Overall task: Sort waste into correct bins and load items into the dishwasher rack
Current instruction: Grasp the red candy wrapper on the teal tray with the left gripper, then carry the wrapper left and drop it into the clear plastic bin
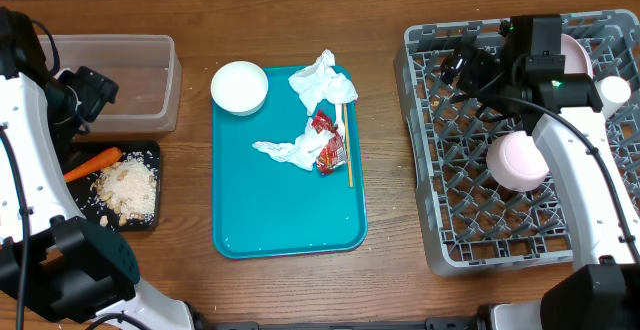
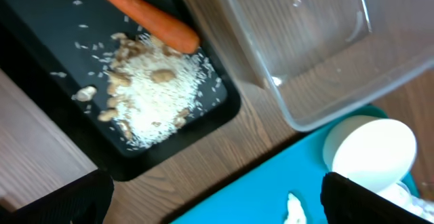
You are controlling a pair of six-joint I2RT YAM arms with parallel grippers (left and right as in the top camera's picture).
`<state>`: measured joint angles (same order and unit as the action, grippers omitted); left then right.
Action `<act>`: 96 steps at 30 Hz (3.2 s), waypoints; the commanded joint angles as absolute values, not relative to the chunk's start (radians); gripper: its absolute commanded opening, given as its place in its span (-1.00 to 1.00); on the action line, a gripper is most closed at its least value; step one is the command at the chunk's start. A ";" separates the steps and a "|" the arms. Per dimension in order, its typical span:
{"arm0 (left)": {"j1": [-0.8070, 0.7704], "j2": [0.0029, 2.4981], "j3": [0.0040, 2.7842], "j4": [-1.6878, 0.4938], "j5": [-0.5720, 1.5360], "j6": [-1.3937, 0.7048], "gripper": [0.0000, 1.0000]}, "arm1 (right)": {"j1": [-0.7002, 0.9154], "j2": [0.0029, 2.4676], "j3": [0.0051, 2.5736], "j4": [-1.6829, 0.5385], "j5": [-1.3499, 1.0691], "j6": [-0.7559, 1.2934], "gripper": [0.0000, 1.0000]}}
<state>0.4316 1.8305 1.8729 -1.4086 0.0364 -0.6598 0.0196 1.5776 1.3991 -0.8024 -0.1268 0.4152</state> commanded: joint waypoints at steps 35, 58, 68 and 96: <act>-0.503 2.154 1.880 -1.211 0.072 -0.676 0.99 | 0.018 1.572 1.422 -0.798 -0.128 0.419 1.00; -0.485 2.330 1.880 -1.177 -0.009 -0.474 0.08 | 0.018 1.572 1.422 -0.798 -0.128 0.419 1.00; -0.481 2.329 1.881 -1.227 0.000 -0.466 -0.92 | 0.018 1.572 1.422 -0.798 -0.128 0.419 1.00; 0.203 2.094 2.175 -1.158 -0.036 -0.384 -0.92 | 0.018 1.572 1.422 -0.798 -0.128 0.419 1.00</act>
<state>0.1162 2.0628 2.1643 -1.2053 0.0105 -0.4057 0.0196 1.5776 1.3991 -0.8032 -0.1268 0.4149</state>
